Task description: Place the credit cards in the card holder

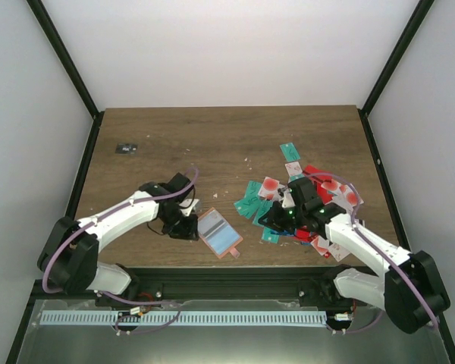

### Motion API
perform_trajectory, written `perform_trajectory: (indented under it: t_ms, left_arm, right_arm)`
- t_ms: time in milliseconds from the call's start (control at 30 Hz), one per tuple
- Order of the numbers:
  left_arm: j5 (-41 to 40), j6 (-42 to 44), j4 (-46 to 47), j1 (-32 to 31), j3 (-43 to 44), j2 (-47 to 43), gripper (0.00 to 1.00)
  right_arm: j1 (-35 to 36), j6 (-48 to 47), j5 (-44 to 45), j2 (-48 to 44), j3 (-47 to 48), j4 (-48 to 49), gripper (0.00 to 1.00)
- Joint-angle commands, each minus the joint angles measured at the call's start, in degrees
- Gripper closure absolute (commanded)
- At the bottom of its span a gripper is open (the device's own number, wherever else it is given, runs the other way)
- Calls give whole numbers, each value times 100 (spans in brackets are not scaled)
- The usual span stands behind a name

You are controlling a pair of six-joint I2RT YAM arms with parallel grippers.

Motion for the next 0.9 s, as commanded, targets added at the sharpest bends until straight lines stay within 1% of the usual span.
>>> perform_trajectory:
  t_ms: [0, 67, 167, 333, 533, 700, 867]
  left_arm:
    - [118, -8, -43, -27, -203, 128, 72]
    - [274, -8, 128, -119, -318, 281, 74]
    - [318, -80, 368, -404, -324, 500, 74]
    - [152, -104, 509, -817, -295, 954, 75]
    - [318, -176, 786, -1163, -63, 1444, 76]
    - [480, -287, 1097, -1390, 327, 2035, 76]
    - [403, -213, 1140, -1566, 1104, 2642, 77]
  right_arm:
    - [-45, -167, -10, 267, 371, -125, 99]
    - [-46, -162, -30, 329, 389, -107, 99]
    - [-45, -177, -61, 371, 382, -92, 99]
    - [-56, -256, -31, 386, 402, -221, 99]
    - [-110, -347, 32, 279, 383, -469, 99]
    - [-187, -412, 133, 70, 418, -732, 99]
    - [-307, -531, 359, -134, 537, -1049, 99]
